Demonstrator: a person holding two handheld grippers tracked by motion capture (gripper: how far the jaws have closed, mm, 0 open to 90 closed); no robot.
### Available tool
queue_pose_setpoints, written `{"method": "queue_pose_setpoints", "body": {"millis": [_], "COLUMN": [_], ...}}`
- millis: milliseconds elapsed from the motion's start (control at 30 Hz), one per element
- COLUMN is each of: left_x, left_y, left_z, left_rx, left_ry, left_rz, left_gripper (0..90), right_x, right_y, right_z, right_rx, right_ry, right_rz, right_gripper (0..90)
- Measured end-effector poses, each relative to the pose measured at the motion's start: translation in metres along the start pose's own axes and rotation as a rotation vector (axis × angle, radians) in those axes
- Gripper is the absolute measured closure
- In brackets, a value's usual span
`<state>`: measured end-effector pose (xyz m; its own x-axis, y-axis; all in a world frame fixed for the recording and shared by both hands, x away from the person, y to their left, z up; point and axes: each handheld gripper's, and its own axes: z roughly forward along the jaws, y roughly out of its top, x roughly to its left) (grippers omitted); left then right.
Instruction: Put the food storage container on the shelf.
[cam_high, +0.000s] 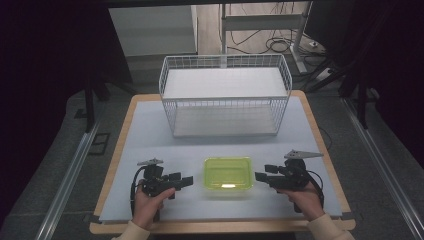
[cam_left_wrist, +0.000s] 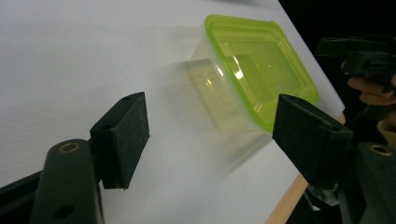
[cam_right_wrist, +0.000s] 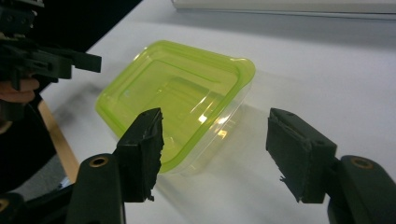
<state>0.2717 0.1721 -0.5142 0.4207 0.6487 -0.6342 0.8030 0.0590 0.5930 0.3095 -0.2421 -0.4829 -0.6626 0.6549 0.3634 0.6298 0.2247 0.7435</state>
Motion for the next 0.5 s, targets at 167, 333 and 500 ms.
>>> {"method": "queue_pose_setpoints", "body": {"millis": [167,333,500], "left_x": [0.002,0.005,0.008], "left_y": [0.008,0.011,0.013], "left_z": [0.010,0.024,0.030], "left_rx": [0.016,0.044,0.050], "left_ry": [-0.046,-0.087,-0.101], "left_rz": [-0.042,-0.074,-0.095], "left_gripper": [32.9,35.4,39.6], "right_x": [0.002,-0.002,-0.005], "right_y": [0.004,0.007,0.005], "right_z": [0.009,0.017,0.024], "right_rx": [0.024,0.037,0.074], "right_ry": [0.012,0.026,0.047], "right_rz": [0.025,0.093,0.141], "right_gripper": [39.1,45.6,50.9]}}
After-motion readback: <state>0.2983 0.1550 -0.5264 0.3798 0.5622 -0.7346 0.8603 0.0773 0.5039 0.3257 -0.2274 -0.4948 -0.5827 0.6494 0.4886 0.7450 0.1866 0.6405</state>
